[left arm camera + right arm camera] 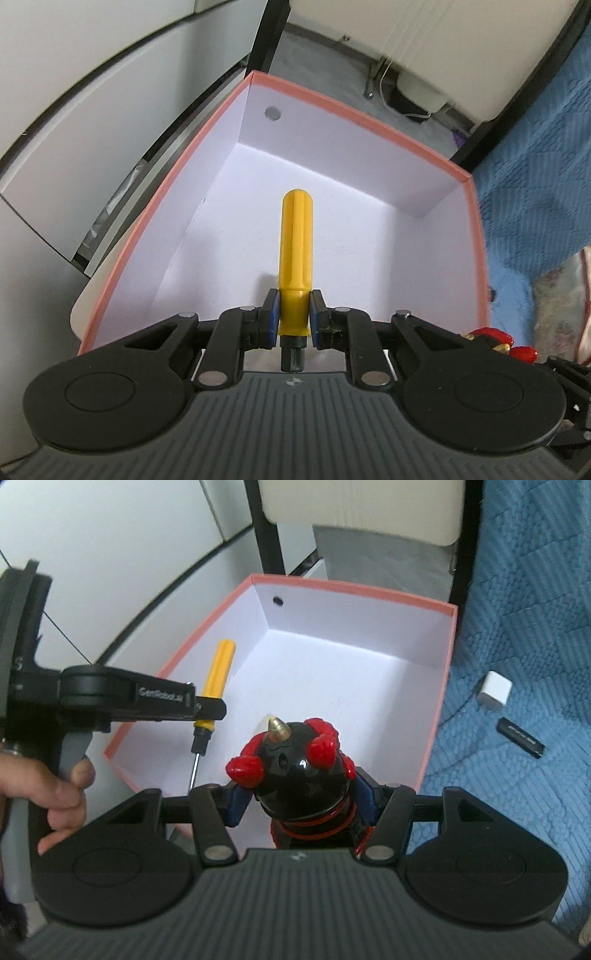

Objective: Organize rigid objects
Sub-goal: 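Carry the screwdriver with the left tool while the right tool carries the figurine over the pink box, then open the left tool dropping the screwdriver while the right tool releases the figurine into the box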

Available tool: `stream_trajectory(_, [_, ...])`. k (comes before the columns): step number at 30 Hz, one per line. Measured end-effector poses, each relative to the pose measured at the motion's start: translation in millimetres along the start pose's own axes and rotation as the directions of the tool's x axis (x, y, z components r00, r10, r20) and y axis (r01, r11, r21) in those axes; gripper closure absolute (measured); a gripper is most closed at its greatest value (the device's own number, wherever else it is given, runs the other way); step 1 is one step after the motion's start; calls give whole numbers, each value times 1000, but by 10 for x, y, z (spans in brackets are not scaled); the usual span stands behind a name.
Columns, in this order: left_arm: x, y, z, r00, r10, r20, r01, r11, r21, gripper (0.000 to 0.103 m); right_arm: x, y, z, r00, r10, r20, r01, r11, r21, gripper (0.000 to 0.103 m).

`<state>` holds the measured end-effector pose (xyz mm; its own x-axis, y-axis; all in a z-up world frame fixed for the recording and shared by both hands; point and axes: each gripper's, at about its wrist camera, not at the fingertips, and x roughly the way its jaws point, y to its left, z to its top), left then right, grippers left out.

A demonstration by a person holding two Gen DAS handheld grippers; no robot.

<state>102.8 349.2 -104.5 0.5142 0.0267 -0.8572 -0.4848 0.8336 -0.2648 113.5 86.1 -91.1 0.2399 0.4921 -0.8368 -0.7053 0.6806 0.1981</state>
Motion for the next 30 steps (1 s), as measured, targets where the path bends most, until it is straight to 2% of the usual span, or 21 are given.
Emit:
stream_trajectory(7, [329,82,27,998,-5,-65,4,1000,-6,84,285,2,41,999,-13,-50,12,1000,-4,42])
stream_trajectory(12, [393,91,35,997,-12,-74,11,1000,-1,84,416,-30,20,996,-21,-82,22,1000,14,42])
stream_trajectory(14, [365,108,30,998,-15,-63,15,1000,-6,83,455,-35,8,995,-27,-96,30,999,21,41])
stream_trajectory(19, [235,104,26,999,-3,-33,3,1000,0,70,517,-41,-20,990,-49,-130,55,998,44,40])
stream_trajectory(24, [75,76,-3,1000,-18,-1,18,1000,-13,67,482,-44,-23,990,-47,-132,54,997,50,37])
stream_trajectory(26, [0,53,-19,1000,-23,11,23,1000,-18,67,416,-34,-14,992,-45,-115,51,997,50,30])
stream_trajectory(30, [-141,-37,-80,999,-29,35,29,1000,-2,67,278,-17,-6,996,-11,-89,16,999,52,30])
